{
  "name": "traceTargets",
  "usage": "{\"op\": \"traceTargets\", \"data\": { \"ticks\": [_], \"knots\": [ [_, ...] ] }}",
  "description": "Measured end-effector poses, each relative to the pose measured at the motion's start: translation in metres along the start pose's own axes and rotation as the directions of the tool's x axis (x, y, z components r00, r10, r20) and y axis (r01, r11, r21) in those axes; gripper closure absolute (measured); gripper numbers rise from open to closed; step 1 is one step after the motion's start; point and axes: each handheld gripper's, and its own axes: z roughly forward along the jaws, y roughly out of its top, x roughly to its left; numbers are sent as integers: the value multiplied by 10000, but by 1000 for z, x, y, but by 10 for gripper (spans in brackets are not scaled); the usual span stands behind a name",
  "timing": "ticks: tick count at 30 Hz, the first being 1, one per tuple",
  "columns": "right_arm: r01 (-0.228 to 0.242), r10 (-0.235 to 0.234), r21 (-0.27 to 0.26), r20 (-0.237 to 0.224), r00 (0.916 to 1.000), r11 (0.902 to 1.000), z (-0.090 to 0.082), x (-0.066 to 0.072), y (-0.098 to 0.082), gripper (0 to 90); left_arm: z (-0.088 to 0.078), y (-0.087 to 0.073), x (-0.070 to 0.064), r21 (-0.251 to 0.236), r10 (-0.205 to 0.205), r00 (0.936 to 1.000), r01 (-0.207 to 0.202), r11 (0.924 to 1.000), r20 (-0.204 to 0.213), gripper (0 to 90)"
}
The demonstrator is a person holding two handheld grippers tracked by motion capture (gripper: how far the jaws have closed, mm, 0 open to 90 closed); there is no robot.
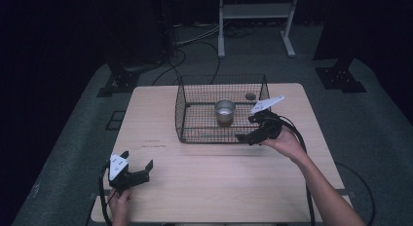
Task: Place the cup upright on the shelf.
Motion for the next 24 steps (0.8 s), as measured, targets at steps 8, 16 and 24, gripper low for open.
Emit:
{"op": "traceTargets", "data": {
  "ticks": [8,16,24],
  "knots": [
    [14,-14,-29,-10,10000,10000,-4,4,-13,91,0,0,0,17,-33,10000,33,10000,0,0],
    [0,1,-120,98,10000,9999,-10,7,-28,127,0,0,-1,14,-45,10000,45,10000,11,0],
    [-129,130,-113,17,9999,9999,-11,8,-40,130,0,0,0,23,-15,10000,15,10000,8,0]
  ]
}}
